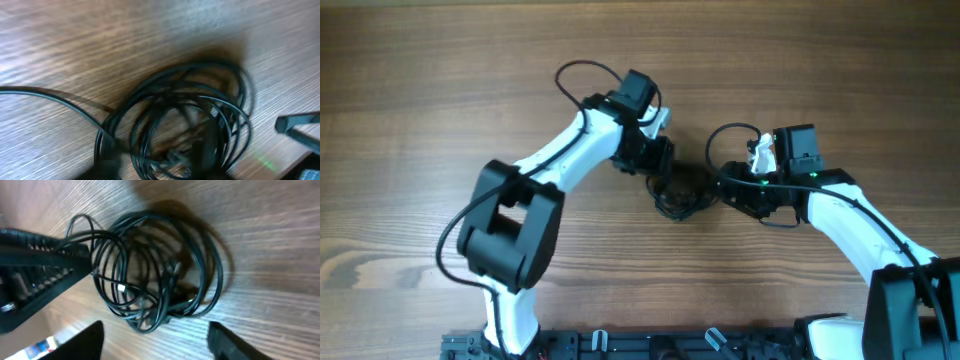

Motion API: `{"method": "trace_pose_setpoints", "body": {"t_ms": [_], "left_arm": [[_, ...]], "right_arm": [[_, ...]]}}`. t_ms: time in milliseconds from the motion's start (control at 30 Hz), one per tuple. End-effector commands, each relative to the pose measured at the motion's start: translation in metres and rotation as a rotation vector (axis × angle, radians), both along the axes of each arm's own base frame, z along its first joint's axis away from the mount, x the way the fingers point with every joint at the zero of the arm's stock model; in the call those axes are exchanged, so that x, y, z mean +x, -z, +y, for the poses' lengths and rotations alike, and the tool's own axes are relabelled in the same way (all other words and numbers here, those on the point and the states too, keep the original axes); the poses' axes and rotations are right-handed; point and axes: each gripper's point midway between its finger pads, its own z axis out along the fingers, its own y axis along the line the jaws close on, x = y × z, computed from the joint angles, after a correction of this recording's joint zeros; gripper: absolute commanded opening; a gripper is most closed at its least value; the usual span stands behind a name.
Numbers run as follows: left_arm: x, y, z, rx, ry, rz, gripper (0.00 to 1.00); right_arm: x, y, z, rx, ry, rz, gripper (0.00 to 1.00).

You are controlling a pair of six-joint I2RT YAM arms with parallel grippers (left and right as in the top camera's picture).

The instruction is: Untangle cables

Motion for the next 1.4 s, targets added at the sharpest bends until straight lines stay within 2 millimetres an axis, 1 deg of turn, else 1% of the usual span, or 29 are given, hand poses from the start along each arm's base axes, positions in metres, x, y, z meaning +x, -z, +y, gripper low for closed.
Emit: {"method": "trace_pose_setpoints", "body": {"t_ms": [0,33,67,100,133,167,200,233,267,300,333,400,433,467,500,533,600,667,767,833,867,900,967,1000,1100,1167,1233,1267,1367], "left_arm": [[-0.006,0.007,-0.006,-0.001,0.017,0.019,0.08],[-0.005,0.005,-0.006,-0.005,0.016,0.014,0.04],[0.001,-0.002,-0.003,-0.015,0.010,-0.005,0.04],[0.010,-0.018,0.000,-0.033,0.024,-0.053,0.04],[0.020,-0.043,0.003,-0.066,0.014,-0.108,0.04],[0.028,-0.068,0.004,-0.109,0.003,-0.157,0.04],[0.035,-0.103,0.004,-0.177,-0.004,-0.219,0.04],[0.038,-0.147,0.005,-0.263,-0.005,-0.296,0.04],[0.038,-0.178,0.010,-0.313,-0.007,-0.366,0.04],[0.037,-0.213,0.018,-0.344,-0.017,-0.455,0.04],[0.034,-0.228,0.023,-0.357,-0.022,-0.494,0.05],[0.031,-0.243,0.029,-0.367,-0.029,-0.529,0.07],[0.029,-0.245,0.032,-0.353,-0.037,-0.537,0.43],[0.026,-0.241,0.033,-0.345,-0.039,-0.517,0.43],[0.025,-0.235,0.034,-0.334,-0.041,-0.491,0.47],[0.022,-0.230,0.035,-0.323,-0.043,-0.467,0.61],[0.021,-0.221,0.040,-0.289,-0.056,-0.440,0.69],[0.026,-0.211,0.051,-0.211,-0.091,-0.444,0.72],[0.038,-0.194,0.070,-0.083,-0.164,-0.452,0.72],[0.056,-0.167,0.093,0.068,-0.287,-0.435,0.66],[0.060,-0.157,0.097,0.100,-0.315,-0.417,0.62],[0.063,-0.144,0.100,0.130,-0.339,-0.393,0.54],[0.071,-0.120,0.112,0.208,-0.420,-0.352,0.42],[0.076,-0.107,0.120,0.241,-0.474,-0.323,0.36],[0.084,-0.074,0.140,0.279,-0.565,-0.232,0.33],[0.086,-0.057,0.152,0.300,-0.606,-0.188,0.33],[0.087,-0.038,0.156,0.323,-0.607,-0.152,0.35],[0.090,-0.026,0.155,0.331,-0.604,-0.140,0.31],[0.101,-0.007,0.152,0.326,-0.610,-0.145,0.18]], "right_arm": [[0.000,0.014,-0.007,-0.077,0.035,0.013,0.66],[0.001,0.015,-0.006,-0.081,0.031,0.007,0.59],[0.001,0.015,-0.002,-0.076,0.036,0.014,0.34],[0.001,0.015,0.000,-0.072,0.036,0.013,0.21],[0.003,0.015,0.004,-0.067,0.036,0.006,0.09],[0.005,0.014,0.006,-0.064,0.034,-0.002,0.04],[0.006,0.013,0.007,-0.061,0.030,-0.014,0.04],[0.010,0.012,0.008,-0.057,0.031,-0.033,0.04],[0.015,0.009,0.009,-0.049,0.038,-0.049,0.04],[0.016,0.008,0.010,-0.034,0.067,-0.035,0.17],[0.017,0.008,0.010,-0.029,0.080,-0.028,0.38],[0.017,0.007,0.010,-0.023,0.096,-0.018,0.51],[0.017,0.006,0.013,-0.008,0.088,-0.021,0.57],[0.017,0.006,0.013,-0.009,0.089,-0.020,0.57],[0.017,0.006,0.012,-0.009,0.088,-0.019,0.57],[0.017,0.006,0.012,-0.010,0.088,-0.017,0.57],[0.017,0.006,0.012,-0.010,0.088,-0.017,0.57],[0.017,0.006,0.012,-0.010,0.089,-0.017,0.57],[0.017,0.006,0.012,-0.009,0.089,-0.017,0.57],[0.017,0.006,0.012,-0.010,0.089,-0.018,0.57],[0.017,0.006,0.012,-0.010,0.089,-0.018,0.57],[0.017,0.006,0.012,-0.010,0.089,-0.017,0.57],[0.017,0.006,0.012,-0.010,0.088,-0.017,0.56],[0.017,0.006,0.012,-0.011,0.088,-0.017,0.52],[0.017,0.006,0.012,-0.012,0.086,-0.019,0.41],[0.017,0.006,0.012,-0.012,0.086,-0.019,0.40],[0.017,0.007,0.011,-0.018,0.090,-0.021,0.40],[0.017,0.007,0.011,-0.018,0.090,-0.022,0.40],[0.017,0.007,0.011,-0.018,0.089,-0.021,0.40]]}}
